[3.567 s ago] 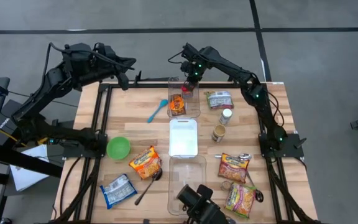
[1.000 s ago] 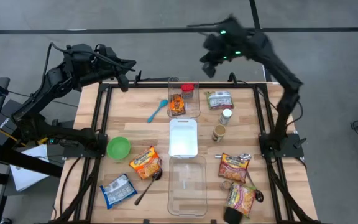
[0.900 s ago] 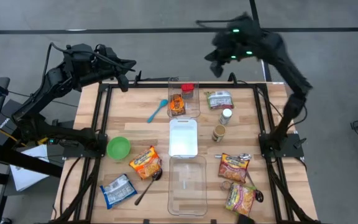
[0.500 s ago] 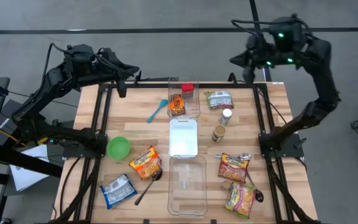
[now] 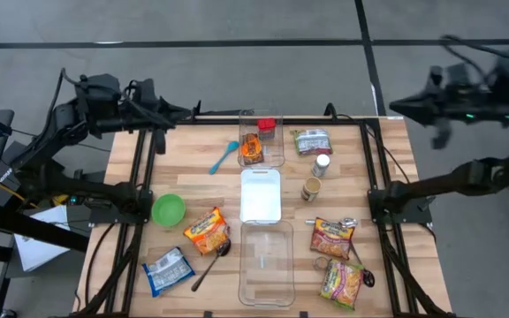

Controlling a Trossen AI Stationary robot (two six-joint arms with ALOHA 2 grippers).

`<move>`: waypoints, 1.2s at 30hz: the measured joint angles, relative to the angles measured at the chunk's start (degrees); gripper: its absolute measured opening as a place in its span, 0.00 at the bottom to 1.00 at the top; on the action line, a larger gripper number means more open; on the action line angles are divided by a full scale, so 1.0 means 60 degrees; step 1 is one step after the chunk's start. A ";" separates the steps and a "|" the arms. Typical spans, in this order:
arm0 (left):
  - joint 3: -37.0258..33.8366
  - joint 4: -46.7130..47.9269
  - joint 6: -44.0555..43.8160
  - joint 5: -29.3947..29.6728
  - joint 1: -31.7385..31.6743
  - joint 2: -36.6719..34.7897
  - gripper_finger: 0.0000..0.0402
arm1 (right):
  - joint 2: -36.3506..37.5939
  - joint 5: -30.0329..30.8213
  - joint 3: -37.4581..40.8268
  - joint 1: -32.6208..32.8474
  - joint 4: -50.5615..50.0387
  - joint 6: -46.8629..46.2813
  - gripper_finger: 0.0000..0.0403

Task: Pick & Place Food Item
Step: Put the white seasoning bottle into the top transparent bin

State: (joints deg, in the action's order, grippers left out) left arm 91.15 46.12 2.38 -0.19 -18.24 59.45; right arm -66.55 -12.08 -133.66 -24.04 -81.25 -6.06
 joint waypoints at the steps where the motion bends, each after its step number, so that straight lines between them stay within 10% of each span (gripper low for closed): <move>1: 0.0000 0.0066 -0.0003 0.0001 0.0154 0.0012 0.00 | 0.0161 0.0000 -0.0009 0.0094 0.0010 -0.0189 0.00; 14: -0.0007 0.0310 0.0053 0.1056 0.1053 -0.0049 0.00 | 0.1335 -0.0632 0.0727 -0.0140 0.1739 0.0571 0.00; 19: -0.0007 -0.0815 0.0249 0.1060 0.1050 0.0019 0.00 | 0.1746 -0.2303 0.3178 -0.0052 0.5139 0.0752 0.00; 36: -0.0007 -0.0843 0.0272 0.1614 0.0995 0.0027 0.00 | 0.4489 -0.2225 1.1810 -0.0127 0.9370 -0.2402 0.00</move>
State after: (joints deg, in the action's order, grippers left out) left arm 91.11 41.06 4.01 9.50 -12.27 59.61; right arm -39.62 -25.43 -62.80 -24.81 -25.03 -20.47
